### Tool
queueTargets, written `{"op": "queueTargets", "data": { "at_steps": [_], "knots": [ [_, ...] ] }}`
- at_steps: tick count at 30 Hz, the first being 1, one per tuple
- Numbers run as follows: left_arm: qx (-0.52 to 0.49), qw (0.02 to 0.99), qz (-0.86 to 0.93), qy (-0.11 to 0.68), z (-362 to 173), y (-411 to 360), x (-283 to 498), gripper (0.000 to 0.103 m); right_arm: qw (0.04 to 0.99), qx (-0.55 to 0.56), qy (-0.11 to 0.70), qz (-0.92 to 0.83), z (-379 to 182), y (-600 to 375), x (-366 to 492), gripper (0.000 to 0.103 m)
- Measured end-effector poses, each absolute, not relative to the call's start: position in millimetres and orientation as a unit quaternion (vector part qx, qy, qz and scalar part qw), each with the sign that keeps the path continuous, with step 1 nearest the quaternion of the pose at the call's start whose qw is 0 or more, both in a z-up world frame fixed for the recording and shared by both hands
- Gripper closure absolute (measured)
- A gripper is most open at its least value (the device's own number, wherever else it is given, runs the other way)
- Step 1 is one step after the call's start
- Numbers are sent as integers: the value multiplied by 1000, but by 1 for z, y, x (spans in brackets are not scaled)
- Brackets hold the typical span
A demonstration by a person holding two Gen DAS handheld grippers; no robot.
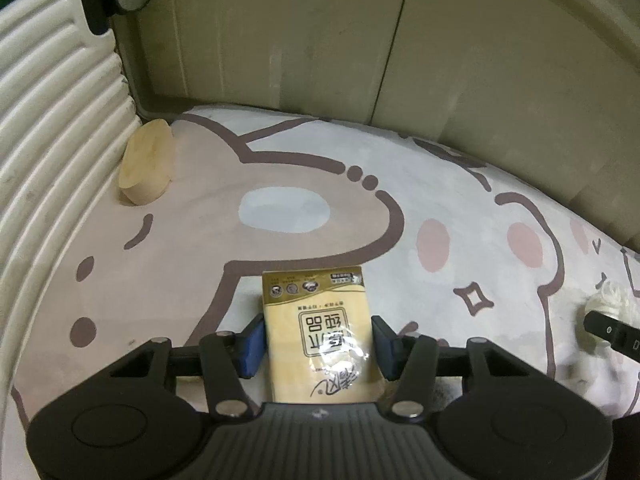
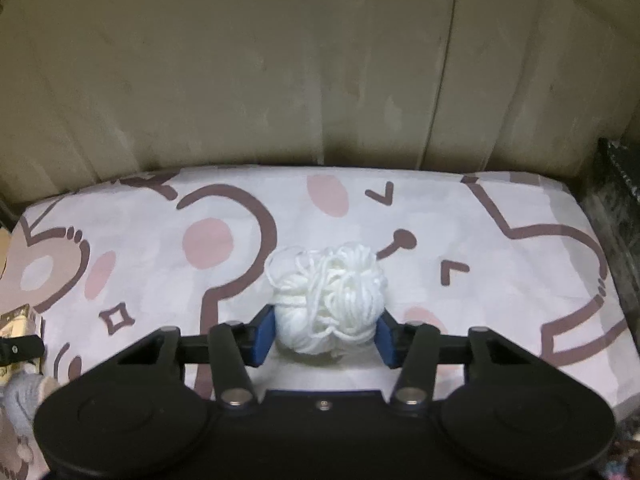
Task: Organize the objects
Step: 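Grasp the yellow tissue pack with the left tool while the right tool grasps the white yarn ball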
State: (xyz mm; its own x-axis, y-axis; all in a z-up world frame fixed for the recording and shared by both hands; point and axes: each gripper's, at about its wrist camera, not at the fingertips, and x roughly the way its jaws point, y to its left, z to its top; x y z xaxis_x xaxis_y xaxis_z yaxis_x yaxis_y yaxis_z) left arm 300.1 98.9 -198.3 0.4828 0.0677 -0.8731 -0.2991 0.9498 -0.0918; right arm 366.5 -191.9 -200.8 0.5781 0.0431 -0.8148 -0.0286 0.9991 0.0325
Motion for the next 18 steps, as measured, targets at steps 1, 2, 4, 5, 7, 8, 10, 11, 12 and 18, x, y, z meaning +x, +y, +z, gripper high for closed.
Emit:
{"op": "queueTargets", "data": {
  "at_steps": [1, 2, 4, 5, 7, 8, 10, 11, 12, 18],
  "knots": [
    [-118, 854, 108, 496, -196, 99, 298, 49, 888, 6, 459, 21, -199, -191, 364, 52],
    [-121, 854, 108, 494, -194, 99, 296, 49, 888, 5, 459, 23, -197, -191, 362, 53],
    [-123, 857, 111, 489, -188, 100, 292, 49, 889, 4, 458, 27, -191, -191, 358, 53],
    [-123, 858, 111, 485, -184, 100, 289, 49, 890, 4, 456, 28, -187, -191, 356, 53],
    [-120, 862, 112, 480, -177, 99, 286, 49, 892, 6, 451, 31, -179, -192, 351, 53],
    [-119, 863, 112, 478, -174, 98, 283, 49, 893, 8, 450, 31, -175, -193, 350, 53],
    [-118, 865, 111, 476, -168, 97, 280, 49, 895, 8, 446, 33, -168, -194, 345, 53],
    [-117, 865, 110, 475, -165, 96, 277, 49, 895, 8, 445, 33, -165, -194, 343, 53],
    [-115, 867, 110, 473, -161, 95, 275, 49, 896, 7, 444, 32, -162, -195, 341, 53],
    [-99, 875, 100, 463, -142, 87, 263, 49, 899, 8, 437, 33, -143, -199, 326, 53]
  ]
}}
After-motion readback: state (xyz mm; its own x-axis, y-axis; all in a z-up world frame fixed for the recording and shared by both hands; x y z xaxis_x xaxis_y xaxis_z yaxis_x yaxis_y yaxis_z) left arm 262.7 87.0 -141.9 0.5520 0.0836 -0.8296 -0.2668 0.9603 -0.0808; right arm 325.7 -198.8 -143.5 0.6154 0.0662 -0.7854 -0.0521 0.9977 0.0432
